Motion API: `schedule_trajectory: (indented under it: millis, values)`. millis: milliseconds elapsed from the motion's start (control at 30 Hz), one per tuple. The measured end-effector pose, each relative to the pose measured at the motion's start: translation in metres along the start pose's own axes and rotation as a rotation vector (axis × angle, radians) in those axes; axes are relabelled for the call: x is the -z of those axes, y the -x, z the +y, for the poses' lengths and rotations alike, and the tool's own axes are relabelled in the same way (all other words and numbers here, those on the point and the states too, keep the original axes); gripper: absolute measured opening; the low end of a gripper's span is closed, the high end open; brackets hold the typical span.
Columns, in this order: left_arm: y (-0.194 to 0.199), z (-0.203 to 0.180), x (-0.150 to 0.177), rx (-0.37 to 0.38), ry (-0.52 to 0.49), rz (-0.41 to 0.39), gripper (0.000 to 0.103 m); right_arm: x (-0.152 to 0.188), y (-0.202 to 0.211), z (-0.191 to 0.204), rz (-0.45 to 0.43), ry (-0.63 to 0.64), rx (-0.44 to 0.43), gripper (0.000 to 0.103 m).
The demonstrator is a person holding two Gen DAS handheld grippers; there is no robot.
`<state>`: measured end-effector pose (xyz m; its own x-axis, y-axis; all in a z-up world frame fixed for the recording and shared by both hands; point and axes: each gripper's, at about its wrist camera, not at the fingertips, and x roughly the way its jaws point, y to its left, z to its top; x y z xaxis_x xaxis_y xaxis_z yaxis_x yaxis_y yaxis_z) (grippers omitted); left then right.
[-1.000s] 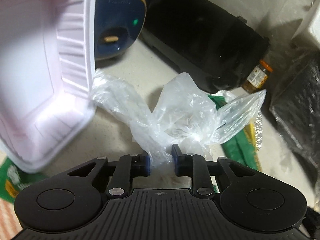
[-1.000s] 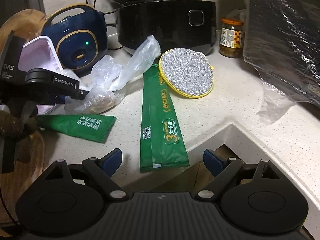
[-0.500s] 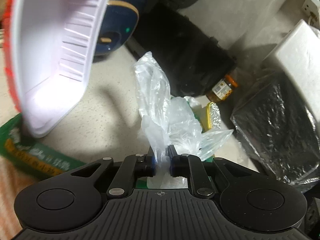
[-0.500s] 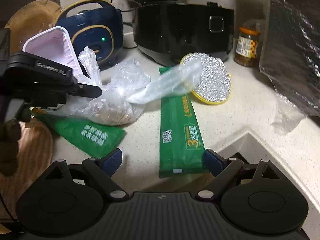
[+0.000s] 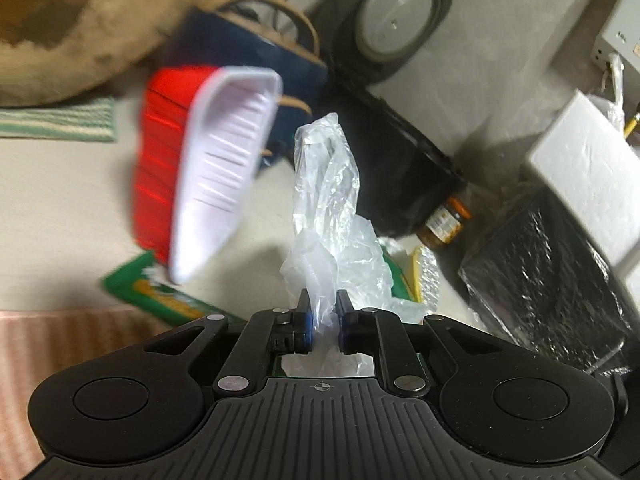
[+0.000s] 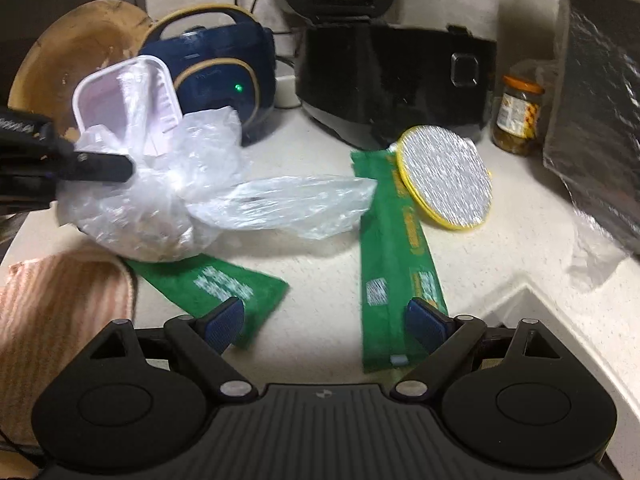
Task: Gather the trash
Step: 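Move the left tool toward the red-and-white tray on the counter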
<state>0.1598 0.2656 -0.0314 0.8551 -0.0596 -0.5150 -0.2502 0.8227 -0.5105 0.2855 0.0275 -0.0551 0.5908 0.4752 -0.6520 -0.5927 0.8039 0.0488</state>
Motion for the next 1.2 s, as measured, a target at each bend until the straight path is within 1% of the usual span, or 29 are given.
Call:
schedule_trajectory:
  millis: [67,133,233,300,367,400,500,533,600,667,700,800,833,900,1067,1133,1200]
  values:
    - [0.015,0.009,0.002,-0.05,0.001,-0.011,0.015,-0.008,-0.001,0.007,-0.016,0.022,-0.018,0.089]
    - [0.027,0.02,0.003,-0.119,-0.008,-0.011,0.015,-0.018,-0.004,0.014,-0.027,0.034,-0.044,0.089]
    - [0.034,0.036,0.008,-0.192,0.004,0.02,0.015,-0.031,-0.012,0.028,-0.026,0.042,-0.086,0.089]
    - [0.03,0.046,0.012,-0.2,0.007,0.066,0.015,-0.036,-0.016,0.037,-0.022,0.046,-0.113,0.089]
    - [0.025,0.051,0.016,-0.178,0.001,0.114,0.02,-0.036,-0.016,0.049,-0.021,0.061,-0.136,0.089]
    - [0.026,0.051,0.017,-0.167,-0.015,0.119,0.021,-0.035,-0.017,0.053,-0.02,0.072,-0.146,0.089]
    - [0.036,0.045,0.009,-0.138,-0.077,0.071,0.022,-0.028,-0.017,0.067,-0.009,0.117,-0.16,0.089]
    - [0.04,0.042,0.004,-0.153,-0.09,0.04,0.022,-0.025,-0.015,0.071,-0.008,0.131,-0.156,0.089]
    - [0.048,0.034,-0.007,-0.204,-0.139,-0.047,0.022,-0.021,-0.014,0.073,-0.006,0.142,-0.147,0.089]
    - [0.048,0.027,-0.019,-0.232,-0.177,-0.115,0.022,-0.018,-0.013,0.072,0.0,0.128,-0.143,0.089]
    - [0.044,0.024,-0.027,-0.237,-0.182,-0.13,0.022,-0.017,-0.012,0.071,0.003,0.117,-0.142,0.089]
    - [0.021,0.015,-0.043,-0.242,-0.226,-0.11,0.023,-0.011,-0.009,0.065,0.013,0.098,-0.126,0.089]
    - [0.013,0.013,-0.047,-0.266,-0.241,-0.107,0.025,-0.01,-0.008,0.063,0.015,0.094,-0.117,0.089]
    - [-0.005,0.013,-0.052,-0.324,-0.253,-0.099,0.025,-0.007,-0.005,0.058,0.017,0.08,-0.1,0.089]
    - [-0.042,0.027,-0.061,-0.418,-0.205,-0.065,0.028,0.0,0.002,0.043,0.019,0.042,-0.062,0.089]
    - [-0.053,0.037,-0.064,-0.435,-0.165,-0.044,0.028,0.002,0.004,0.037,0.021,0.026,-0.048,0.089]
    - [-0.058,0.044,-0.068,-0.439,-0.137,-0.043,0.028,0.004,0.006,0.031,0.022,0.015,-0.033,0.089]
